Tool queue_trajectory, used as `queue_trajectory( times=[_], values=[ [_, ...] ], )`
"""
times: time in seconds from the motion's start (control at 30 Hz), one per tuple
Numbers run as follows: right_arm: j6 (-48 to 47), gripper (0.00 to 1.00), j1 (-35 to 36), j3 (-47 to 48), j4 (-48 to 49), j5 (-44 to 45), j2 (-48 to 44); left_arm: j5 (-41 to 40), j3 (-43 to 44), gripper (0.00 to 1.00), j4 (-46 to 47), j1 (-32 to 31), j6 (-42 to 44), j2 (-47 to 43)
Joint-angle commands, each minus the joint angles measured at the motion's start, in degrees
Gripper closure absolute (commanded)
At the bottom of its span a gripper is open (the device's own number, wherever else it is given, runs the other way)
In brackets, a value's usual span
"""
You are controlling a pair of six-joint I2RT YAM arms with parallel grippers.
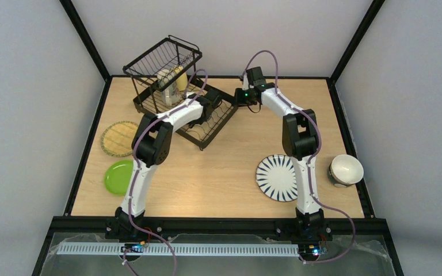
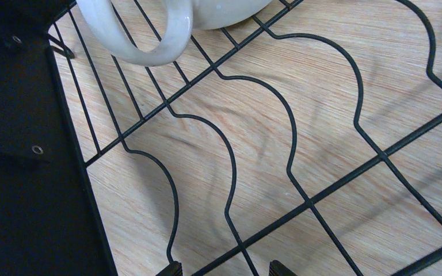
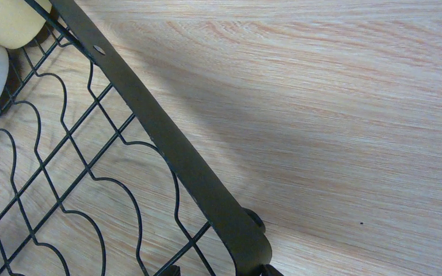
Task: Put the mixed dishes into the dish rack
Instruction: Move the dish rack to the center of the board.
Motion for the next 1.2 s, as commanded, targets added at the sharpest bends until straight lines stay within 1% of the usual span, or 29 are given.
queue_trajectory(
  times=[0.0, 0.13, 0.27, 0.33, 0.47, 0.57, 0.6, 0.9, 1.17],
  values=[
    [-1.5, 0.24, 0.1, 0.1, -5.4, -0.2, 1.6, 1.8, -2.9, 0.15, -1.0, -0.6, -1.9, -3.7],
    [-1.8, 0.33, 0.2, -1.3, -5.5, -0.2, 0.9, 4.0, -6.1, 0.15, -0.6, -0.7, -3.2, -5.0],
    [-2.0, 0.46, 0.2, -2.4, -5.5, 0.1, 0.0, 4.8, -8.7, 0.14, 0.0, -1.5, -3.8, -6.3],
    [-2.3, 0.57, 0.2, -2.7, -5.7, 0.1, -0.3, 5.3, -9.8, 0.14, 0.0, -1.8, -4.2, -6.7],
    [-3.0, 0.83, 0.2, -3.3, -5.8, 0.8, -0.8, 6.1, -12.6, 0.14, 0.8, -2.9, -5.1, -7.8],
    [-3.4, 0.98, 0.3, -3.4, -5.9, 1.4, -0.7, 6.7, -14.7, 0.14, 1.5, -3.9, -5.9, -8.6],
    [-3.7, 1.00, 0.4, -3.3, -5.9, 1.7, -0.8, 7.1, -15.3, 0.14, 1.7, -4.2, -6.1, -8.9],
    [-6.1, 1.00, 3.0, -4.0, -5.4, 5.7, -1.9, 8.8, -20.2, 0.14, 2.8, -6.3, -8.1, -11.4],
    [-7.3, 1.00, 5.5, -9.5, -0.9, 10.7, -6.4, 9.6, -23.7, 0.14, 3.9, -8.1, -9.1, -13.5]
  ],
)
